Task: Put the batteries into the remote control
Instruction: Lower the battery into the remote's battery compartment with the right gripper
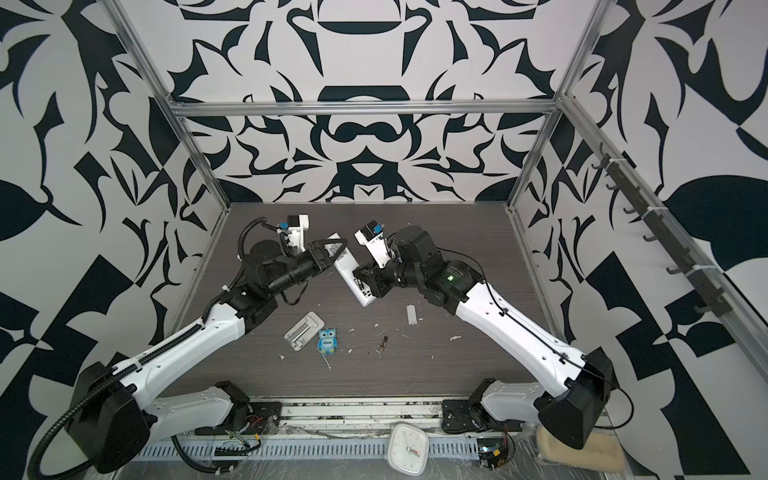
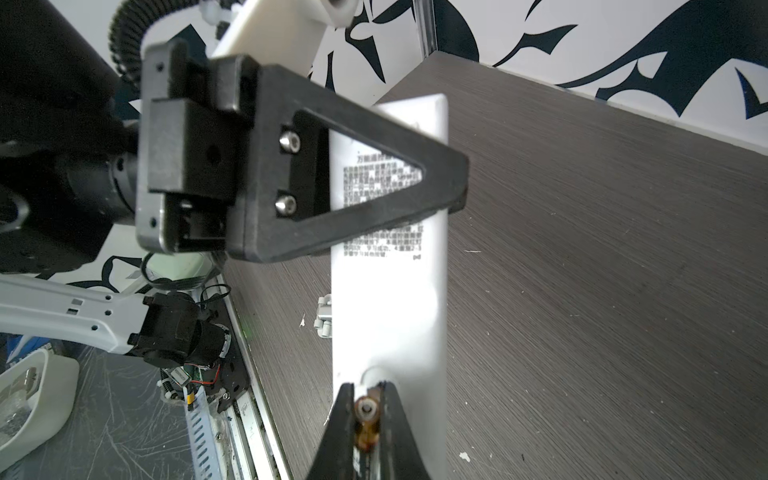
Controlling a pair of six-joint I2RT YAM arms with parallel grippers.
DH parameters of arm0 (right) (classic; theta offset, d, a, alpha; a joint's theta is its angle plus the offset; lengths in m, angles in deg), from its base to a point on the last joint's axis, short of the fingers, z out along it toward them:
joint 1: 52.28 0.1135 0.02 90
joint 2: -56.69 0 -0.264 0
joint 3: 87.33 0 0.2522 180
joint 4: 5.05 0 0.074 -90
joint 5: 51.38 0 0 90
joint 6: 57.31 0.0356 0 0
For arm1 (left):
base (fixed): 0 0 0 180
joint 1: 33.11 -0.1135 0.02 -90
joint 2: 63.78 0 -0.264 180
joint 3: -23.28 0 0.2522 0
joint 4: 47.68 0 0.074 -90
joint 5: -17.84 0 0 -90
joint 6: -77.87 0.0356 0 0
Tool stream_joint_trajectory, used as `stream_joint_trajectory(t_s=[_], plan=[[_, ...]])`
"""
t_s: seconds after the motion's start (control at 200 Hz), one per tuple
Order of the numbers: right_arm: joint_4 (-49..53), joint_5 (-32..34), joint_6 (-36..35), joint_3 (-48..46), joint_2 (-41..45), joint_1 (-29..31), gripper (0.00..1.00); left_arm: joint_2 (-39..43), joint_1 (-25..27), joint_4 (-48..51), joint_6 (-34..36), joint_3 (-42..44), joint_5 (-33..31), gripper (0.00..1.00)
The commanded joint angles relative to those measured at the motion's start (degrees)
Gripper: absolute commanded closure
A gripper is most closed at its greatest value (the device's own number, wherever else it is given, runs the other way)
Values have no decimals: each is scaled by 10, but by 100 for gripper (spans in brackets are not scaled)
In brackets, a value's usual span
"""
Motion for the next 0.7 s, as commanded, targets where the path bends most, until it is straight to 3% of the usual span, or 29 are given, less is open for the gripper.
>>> stream_joint_trajectory(t_s=[0.0, 0.695], plan=[[-18, 5, -11, -11, 4, 4, 100, 2, 2, -35, -9, -8, -2, 100], [-2, 9, -20, -22, 1, 16, 100, 3, 1, -63, -19, 6, -10, 100]])
